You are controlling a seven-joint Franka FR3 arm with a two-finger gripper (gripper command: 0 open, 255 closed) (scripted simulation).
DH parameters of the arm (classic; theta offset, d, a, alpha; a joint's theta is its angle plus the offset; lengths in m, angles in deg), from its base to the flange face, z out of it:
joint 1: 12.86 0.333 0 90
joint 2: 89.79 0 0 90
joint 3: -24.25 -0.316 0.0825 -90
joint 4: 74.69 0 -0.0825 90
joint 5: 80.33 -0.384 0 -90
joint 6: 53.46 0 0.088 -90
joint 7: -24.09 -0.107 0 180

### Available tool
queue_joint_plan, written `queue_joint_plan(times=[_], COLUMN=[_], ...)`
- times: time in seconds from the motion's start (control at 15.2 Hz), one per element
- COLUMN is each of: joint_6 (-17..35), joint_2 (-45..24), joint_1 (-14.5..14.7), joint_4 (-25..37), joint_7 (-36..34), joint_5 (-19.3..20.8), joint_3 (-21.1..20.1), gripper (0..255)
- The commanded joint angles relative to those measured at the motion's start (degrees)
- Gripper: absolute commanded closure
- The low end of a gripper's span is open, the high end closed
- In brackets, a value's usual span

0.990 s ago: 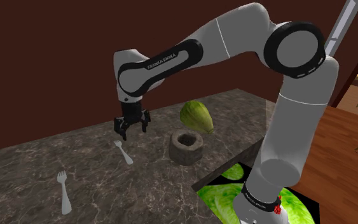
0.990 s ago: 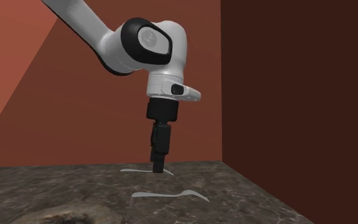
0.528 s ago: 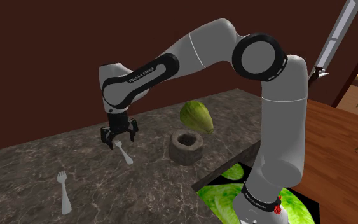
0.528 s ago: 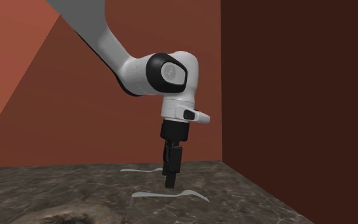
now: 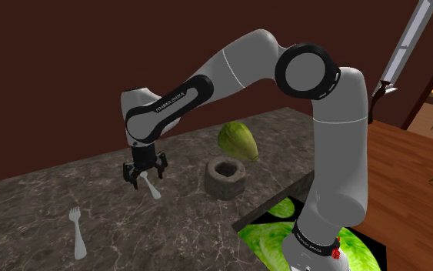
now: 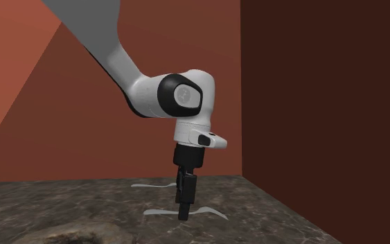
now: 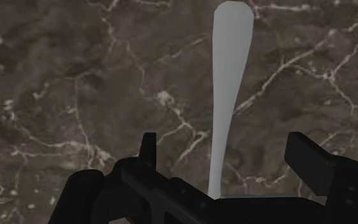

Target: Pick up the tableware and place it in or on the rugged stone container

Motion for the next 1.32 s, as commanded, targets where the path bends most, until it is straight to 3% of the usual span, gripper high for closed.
queue_joint_plan(times=[0.0, 0.26, 0.33, 0.92, 1.25], joint_6=[0.1, 0.1, 0.1, 0.1, -3.1], joint_2=[-0.1, -0.1, -0.1, -0.1, 2.0], joint_1=[0.0, 0.0, 0.0, 0.0, -0.2], joint_4=[0.0, 0.0, 0.0, 0.0, 1.2], joint_7=[0.0, 0.0, 0.0, 0.0, 0.1], joint_5=[0.0, 0.0, 0.0, 0.0, -0.5], joint_3=[0.0, 0.0, 0.0, 0.0, -0.2], gripper=[0, 0, 255, 255, 255])
